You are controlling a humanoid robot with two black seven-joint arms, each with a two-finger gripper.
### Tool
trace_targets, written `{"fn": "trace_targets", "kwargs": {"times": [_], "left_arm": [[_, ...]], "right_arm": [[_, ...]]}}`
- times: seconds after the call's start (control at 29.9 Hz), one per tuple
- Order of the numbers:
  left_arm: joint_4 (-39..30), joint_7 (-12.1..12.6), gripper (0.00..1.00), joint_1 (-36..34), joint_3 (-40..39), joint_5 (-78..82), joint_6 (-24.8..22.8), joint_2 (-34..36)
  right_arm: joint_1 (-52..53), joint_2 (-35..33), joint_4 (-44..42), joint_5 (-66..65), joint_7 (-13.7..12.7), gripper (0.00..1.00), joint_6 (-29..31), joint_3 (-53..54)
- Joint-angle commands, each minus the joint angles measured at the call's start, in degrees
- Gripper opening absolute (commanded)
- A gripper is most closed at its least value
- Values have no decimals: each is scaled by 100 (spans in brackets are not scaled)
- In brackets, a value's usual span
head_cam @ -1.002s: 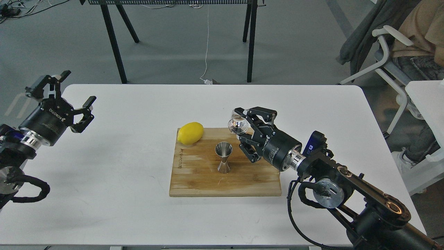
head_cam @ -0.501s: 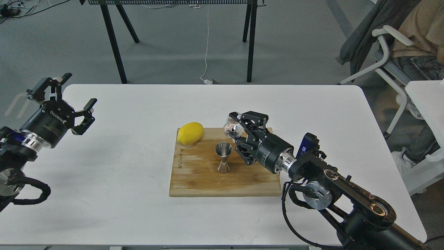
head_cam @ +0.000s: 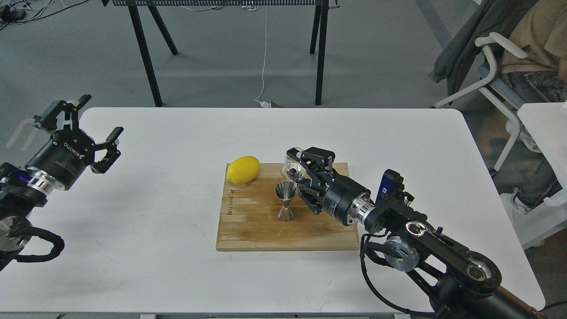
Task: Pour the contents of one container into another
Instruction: 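Tilt the clear glass with the right gripper to pour into the jigger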
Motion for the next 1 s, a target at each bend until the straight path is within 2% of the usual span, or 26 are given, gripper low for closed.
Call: {"fn": "trace_targets", "kwargs": {"times": [0.0, 0.97], "left_arm": [[0, 1, 92, -2, -9, 0, 0, -9], [9, 1, 92, 7, -9, 0, 0, 0]], "right_arm": [[8, -9, 7, -89, 0, 39, 0, -26], [255, -53, 7, -589, 0, 39, -149, -246]]}}
